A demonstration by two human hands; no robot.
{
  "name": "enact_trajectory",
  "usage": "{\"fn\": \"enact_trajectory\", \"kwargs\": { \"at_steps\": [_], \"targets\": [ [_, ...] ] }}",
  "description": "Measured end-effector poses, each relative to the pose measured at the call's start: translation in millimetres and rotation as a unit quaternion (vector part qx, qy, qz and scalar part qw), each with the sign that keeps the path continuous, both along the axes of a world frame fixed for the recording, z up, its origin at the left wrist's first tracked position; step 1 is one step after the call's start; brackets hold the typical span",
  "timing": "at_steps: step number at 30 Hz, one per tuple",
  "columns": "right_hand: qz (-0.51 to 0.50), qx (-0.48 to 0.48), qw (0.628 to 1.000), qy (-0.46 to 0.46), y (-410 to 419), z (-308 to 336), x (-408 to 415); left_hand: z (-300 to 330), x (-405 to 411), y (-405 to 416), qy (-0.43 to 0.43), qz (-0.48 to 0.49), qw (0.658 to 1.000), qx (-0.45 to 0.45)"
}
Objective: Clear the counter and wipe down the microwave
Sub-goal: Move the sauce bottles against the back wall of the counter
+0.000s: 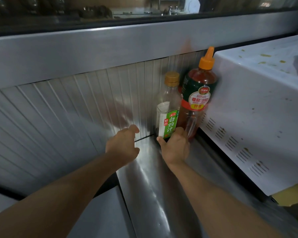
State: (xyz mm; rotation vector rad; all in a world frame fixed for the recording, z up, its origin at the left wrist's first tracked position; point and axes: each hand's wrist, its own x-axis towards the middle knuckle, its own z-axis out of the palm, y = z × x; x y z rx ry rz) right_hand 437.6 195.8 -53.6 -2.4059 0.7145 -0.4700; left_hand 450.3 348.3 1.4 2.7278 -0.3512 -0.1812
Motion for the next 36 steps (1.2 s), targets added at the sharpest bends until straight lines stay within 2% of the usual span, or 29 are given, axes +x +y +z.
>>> {"fn": "enact_trajectory", "kwargs": {
  "at_steps": [7, 13, 16, 24, 36],
  "targets": [
    [0.106, 0.013, 0.993, 0.059, -17, 22, -38, 23, -16, -6, -0.011, -0.023, 1.000, 0.016],
    [0.164, -0.114, 0.970, 0.140, -39, 71, -96, 67, -49, -13, -0.025, -0.060, 0.997, 0.046],
    [0.169, -0.142, 0.962, 0.160, -44, 98, -128, 87, -74, -18, -0.030, -0.083, 0.994, 0.060],
    [0.142, -0.152, 0.957, 0.204, -52, 143, -215, 122, -145, -43, -0.048, -0.154, 0.984, 0.070],
    [0.016, -0.113, 0.978, 0.172, -101, 168, -328, 141, -207, -109, -0.057, -0.275, 0.959, 0.031]
  ]
}}
